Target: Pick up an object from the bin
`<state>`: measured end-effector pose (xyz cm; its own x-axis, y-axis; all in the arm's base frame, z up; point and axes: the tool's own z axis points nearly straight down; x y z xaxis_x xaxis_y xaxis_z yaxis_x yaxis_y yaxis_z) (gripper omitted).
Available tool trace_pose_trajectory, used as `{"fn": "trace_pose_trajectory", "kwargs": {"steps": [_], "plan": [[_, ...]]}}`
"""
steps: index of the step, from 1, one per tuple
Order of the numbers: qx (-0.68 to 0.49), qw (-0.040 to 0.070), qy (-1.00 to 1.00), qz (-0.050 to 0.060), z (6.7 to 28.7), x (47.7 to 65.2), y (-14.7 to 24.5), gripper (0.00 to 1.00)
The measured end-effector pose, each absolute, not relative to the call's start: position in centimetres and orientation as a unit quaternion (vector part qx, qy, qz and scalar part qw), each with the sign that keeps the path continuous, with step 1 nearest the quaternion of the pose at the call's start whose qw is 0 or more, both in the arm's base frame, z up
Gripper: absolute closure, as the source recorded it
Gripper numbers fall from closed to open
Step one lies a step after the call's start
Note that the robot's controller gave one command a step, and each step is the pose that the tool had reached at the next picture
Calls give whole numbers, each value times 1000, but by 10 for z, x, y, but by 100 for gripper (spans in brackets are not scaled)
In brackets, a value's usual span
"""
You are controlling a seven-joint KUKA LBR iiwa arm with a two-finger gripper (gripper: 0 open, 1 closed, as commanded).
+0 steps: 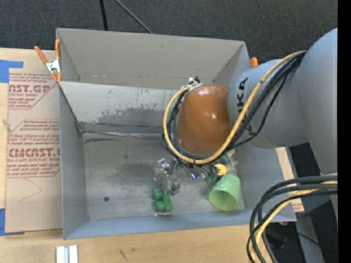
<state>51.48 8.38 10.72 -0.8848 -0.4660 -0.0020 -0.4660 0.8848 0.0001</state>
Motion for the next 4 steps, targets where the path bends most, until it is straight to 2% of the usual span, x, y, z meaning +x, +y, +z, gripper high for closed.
{"fn": "trace_pose_trajectory", "kwargs": {"steps": [1,2,3,4], "plan": [[-239,0,971,1,107,514,84,0],[-316,1,949,0,76,481,80,0],[-315,0,949,0,76,481,79,100],[-292,5,956,0,212,508,98,100]]}}
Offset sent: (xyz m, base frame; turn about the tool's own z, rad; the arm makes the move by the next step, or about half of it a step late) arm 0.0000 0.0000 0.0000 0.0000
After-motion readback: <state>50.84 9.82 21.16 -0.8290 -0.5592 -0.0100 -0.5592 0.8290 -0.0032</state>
